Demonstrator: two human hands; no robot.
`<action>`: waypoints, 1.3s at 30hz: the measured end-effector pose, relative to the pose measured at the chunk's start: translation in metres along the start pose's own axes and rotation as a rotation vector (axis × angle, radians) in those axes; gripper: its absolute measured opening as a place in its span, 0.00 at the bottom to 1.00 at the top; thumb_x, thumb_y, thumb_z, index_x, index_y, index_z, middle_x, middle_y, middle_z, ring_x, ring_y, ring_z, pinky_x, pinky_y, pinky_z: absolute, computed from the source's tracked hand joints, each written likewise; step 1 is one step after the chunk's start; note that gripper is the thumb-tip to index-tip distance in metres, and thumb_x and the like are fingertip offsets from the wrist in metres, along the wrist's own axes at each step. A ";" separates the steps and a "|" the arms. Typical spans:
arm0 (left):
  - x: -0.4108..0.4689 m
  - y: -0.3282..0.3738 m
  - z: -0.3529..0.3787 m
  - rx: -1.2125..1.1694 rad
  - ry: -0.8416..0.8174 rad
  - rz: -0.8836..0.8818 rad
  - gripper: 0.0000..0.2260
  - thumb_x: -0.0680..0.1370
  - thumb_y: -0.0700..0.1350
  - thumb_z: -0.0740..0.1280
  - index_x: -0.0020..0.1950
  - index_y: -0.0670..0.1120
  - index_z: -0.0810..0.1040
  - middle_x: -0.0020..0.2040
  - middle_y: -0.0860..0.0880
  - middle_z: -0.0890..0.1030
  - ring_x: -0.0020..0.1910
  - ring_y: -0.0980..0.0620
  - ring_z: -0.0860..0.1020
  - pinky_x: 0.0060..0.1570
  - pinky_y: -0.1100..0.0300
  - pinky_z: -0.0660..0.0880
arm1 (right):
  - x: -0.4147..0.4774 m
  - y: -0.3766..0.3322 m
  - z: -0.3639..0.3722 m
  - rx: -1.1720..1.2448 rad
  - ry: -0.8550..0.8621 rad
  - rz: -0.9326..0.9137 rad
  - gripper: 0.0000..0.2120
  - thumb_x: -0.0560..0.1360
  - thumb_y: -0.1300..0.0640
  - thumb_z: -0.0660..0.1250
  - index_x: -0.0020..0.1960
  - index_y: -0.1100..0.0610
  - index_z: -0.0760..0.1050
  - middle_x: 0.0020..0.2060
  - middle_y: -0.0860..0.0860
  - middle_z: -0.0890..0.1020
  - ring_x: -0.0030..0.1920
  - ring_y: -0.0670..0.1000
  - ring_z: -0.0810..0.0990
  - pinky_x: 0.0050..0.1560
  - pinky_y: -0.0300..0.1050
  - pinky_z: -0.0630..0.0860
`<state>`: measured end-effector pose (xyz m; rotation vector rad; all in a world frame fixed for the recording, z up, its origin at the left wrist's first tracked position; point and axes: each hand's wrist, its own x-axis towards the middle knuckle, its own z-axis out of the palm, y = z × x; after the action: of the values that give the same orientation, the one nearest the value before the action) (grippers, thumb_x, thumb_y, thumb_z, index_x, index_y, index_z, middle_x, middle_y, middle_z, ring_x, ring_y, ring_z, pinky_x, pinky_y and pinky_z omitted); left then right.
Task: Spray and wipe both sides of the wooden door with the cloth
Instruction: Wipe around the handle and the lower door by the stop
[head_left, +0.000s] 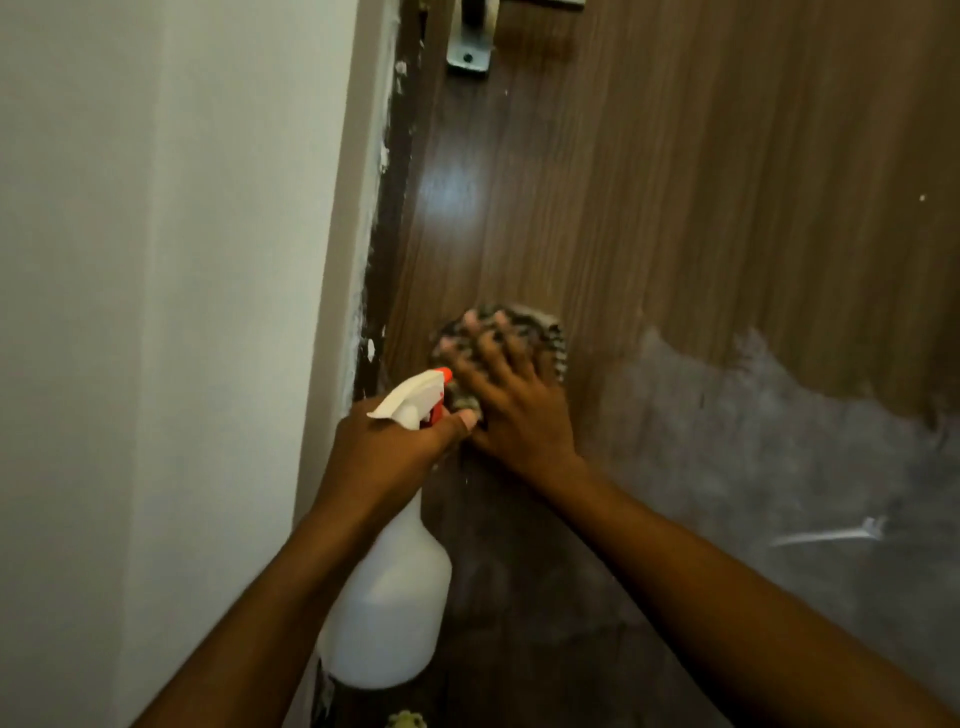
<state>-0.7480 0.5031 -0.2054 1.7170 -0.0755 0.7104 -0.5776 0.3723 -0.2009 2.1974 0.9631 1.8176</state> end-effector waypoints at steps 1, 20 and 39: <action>0.000 -0.001 0.003 0.002 -0.008 -0.003 0.31 0.67 0.58 0.71 0.66 0.48 0.72 0.54 0.45 0.80 0.52 0.46 0.80 0.56 0.50 0.76 | -0.023 0.003 0.002 -0.010 -0.029 -0.099 0.31 0.77 0.40 0.60 0.78 0.47 0.59 0.78 0.53 0.60 0.78 0.59 0.54 0.74 0.63 0.54; -0.018 -0.004 0.093 -0.074 -0.165 0.106 0.26 0.71 0.48 0.71 0.68 0.49 0.69 0.47 0.58 0.74 0.49 0.56 0.75 0.53 0.61 0.72 | -0.155 0.130 -0.037 -0.064 -0.080 0.100 0.29 0.78 0.48 0.62 0.77 0.52 0.61 0.78 0.55 0.59 0.78 0.59 0.54 0.78 0.54 0.47; -0.051 0.031 0.192 -0.102 -0.251 0.204 0.26 0.71 0.53 0.72 0.67 0.52 0.72 0.48 0.58 0.75 0.42 0.65 0.72 0.44 0.72 0.69 | -0.107 0.205 -0.069 0.023 -0.021 0.813 0.33 0.79 0.41 0.51 0.79 0.49 0.45 0.80 0.52 0.46 0.79 0.55 0.43 0.77 0.59 0.42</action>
<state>-0.7228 0.3044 -0.2227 1.7076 -0.4597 0.6245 -0.5689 0.1326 -0.1733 2.8632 0.0405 2.0283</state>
